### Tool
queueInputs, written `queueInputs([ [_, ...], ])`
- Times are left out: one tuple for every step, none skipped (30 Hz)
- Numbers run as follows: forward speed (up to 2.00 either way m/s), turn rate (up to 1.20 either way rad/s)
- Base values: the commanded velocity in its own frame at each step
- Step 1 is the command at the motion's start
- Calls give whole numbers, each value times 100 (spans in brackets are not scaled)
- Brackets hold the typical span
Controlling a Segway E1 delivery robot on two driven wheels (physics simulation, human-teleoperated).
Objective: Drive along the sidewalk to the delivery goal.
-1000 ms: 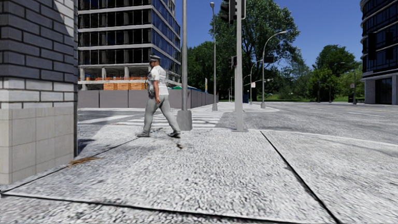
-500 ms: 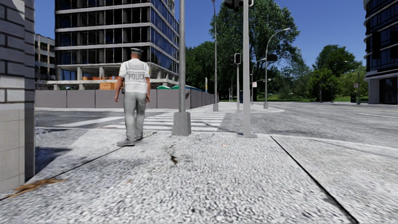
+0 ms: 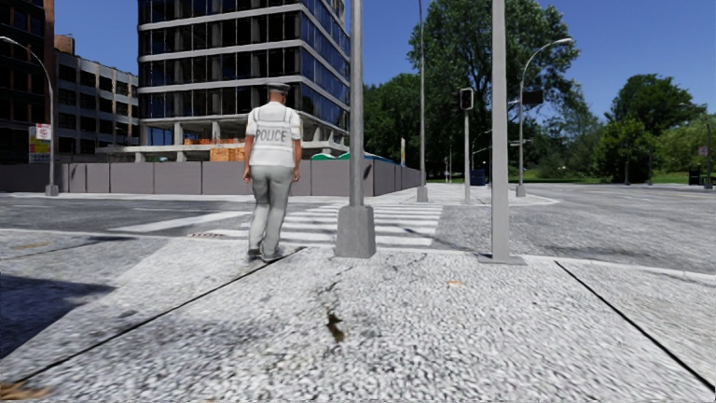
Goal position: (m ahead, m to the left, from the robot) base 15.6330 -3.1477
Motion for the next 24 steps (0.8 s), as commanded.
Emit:
queueInputs([
  [146,0],
  [146,9],
  [146,24],
  [146,42],
  [146,42],
  [146,54],
  [146,57],
  [146,58],
  [146,59],
  [146,61],
  [146,73],
  [146,81],
  [146,84],
  [146,89],
  [146,92],
  [146,92],
  [146,93],
  [146,73],
  [146,51],
  [146,37],
  [146,20],
  [146,12],
  [146,10],
  [146,10],
])
